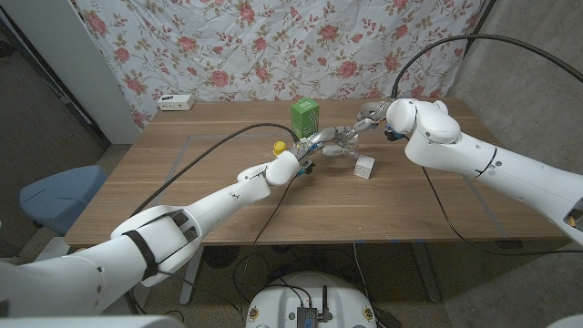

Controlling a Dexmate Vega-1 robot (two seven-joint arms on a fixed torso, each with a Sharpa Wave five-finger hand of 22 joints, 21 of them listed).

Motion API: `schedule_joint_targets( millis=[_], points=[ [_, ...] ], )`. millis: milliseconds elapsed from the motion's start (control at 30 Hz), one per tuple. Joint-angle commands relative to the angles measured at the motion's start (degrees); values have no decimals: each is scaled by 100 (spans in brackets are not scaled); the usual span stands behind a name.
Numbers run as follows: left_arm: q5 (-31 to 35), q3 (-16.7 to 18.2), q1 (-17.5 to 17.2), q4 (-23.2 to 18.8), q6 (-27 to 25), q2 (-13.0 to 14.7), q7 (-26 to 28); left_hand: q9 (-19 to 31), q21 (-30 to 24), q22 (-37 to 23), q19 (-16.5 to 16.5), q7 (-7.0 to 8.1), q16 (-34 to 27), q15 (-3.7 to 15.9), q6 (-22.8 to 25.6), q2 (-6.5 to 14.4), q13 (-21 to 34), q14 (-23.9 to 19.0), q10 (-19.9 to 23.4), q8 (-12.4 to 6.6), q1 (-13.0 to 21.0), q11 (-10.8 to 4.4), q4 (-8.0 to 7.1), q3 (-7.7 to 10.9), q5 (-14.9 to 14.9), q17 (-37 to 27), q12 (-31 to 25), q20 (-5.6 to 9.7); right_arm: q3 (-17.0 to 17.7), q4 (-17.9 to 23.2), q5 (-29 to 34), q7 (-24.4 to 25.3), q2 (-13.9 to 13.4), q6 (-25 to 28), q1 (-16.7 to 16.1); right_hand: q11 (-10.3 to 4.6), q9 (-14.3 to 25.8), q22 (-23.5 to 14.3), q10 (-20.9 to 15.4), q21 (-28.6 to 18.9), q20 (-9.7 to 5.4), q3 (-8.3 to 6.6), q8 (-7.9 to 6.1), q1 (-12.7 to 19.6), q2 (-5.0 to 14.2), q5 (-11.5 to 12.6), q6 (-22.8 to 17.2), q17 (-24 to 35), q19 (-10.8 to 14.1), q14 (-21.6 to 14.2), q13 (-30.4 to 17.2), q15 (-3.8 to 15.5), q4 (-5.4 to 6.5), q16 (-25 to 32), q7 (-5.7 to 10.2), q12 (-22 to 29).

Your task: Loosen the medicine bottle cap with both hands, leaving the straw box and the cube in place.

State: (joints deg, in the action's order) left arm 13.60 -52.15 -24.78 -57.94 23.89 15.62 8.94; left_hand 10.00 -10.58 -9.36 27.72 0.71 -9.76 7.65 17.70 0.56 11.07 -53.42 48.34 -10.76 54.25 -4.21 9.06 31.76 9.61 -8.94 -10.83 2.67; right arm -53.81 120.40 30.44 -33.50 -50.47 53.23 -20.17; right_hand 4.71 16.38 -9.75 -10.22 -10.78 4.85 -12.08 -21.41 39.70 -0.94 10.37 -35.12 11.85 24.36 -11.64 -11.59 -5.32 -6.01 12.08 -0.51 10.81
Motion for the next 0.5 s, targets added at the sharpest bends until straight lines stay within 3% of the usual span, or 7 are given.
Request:
schedule_joint_targets(
  millis=[33,500],
  points=[
    [-13,0,23,60,4,-28,-22,18,-7,-14,-27,13,-20,398,-5,52,7,-52,449,2,33,-388,-15,31,34,-28,-48,160,-12,-60,-2,-62,21,-43,30,23,23,-18,-23,-22,19,10,-36,28,25,39,-58,11,22,-21,-29,8,-22,2,20,37],
    [-22,-9,25,73,-6,-39,-17,18,-8,-14,-26,12,-19,399,-12,51,7,-50,446,4,33,-387,-14,34,34,-27,-45,157,9,-113,-21,-20,52,-71,10,16,38,-17,-37,-31,5,-94,-62,208,126,62,-105,-2,36,-33,-28,25,-122,3,46,49]
  ],
)
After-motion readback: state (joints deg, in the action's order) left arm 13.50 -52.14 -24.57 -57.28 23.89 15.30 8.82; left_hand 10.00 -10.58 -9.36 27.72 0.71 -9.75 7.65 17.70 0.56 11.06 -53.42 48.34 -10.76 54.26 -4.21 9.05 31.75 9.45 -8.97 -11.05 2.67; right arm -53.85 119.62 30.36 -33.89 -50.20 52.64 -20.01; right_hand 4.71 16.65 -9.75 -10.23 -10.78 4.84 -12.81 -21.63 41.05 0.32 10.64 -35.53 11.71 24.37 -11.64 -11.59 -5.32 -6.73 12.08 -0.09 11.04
